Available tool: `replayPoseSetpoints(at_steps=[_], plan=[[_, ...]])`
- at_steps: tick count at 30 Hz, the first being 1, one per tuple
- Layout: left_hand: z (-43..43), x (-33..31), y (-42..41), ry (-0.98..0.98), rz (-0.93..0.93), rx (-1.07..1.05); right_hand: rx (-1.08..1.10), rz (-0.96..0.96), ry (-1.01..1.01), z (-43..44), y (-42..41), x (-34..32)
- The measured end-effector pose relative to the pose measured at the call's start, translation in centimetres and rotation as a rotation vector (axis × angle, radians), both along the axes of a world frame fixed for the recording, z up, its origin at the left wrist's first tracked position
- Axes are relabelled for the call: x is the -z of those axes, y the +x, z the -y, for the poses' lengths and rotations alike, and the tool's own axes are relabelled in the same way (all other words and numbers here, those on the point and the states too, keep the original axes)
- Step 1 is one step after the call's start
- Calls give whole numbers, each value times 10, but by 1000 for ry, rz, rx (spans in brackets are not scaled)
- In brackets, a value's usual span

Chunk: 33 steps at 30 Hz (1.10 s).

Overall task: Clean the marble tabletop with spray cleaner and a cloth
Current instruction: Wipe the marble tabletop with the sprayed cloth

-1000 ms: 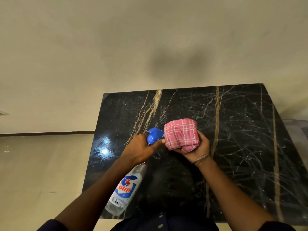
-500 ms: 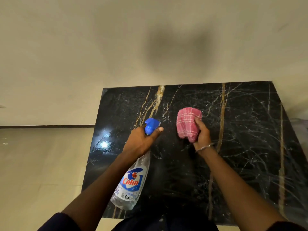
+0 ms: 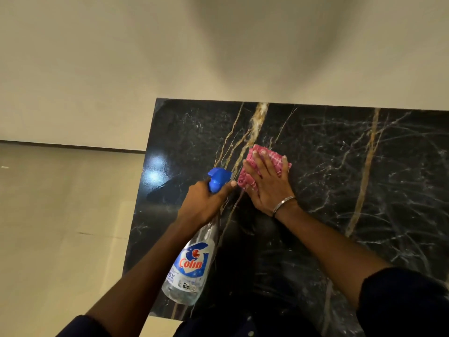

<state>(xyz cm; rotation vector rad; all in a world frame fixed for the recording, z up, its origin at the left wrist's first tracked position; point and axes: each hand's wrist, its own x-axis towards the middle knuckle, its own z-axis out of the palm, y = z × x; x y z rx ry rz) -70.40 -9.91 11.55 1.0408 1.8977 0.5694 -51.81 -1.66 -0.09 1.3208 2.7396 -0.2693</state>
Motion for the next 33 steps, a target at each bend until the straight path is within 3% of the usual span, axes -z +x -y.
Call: replayPoseSetpoints(at_steps=[11,15,22,28,33], plan=[[-41,1,-15,26,35,31,49,7,-5,-145,-36,3],[-35,0,-22,36,46,9,97,0,-24,-110,-43,2],[-20,10,-29,37,9,-52,-43,-156,-46,53,-49,0],[-14,17,-36,31,22,-70,-125,-119,-49,36,-60,2],[-15,15,-43,36,-6,-104,-92,22,-48,-41,-118,4]])
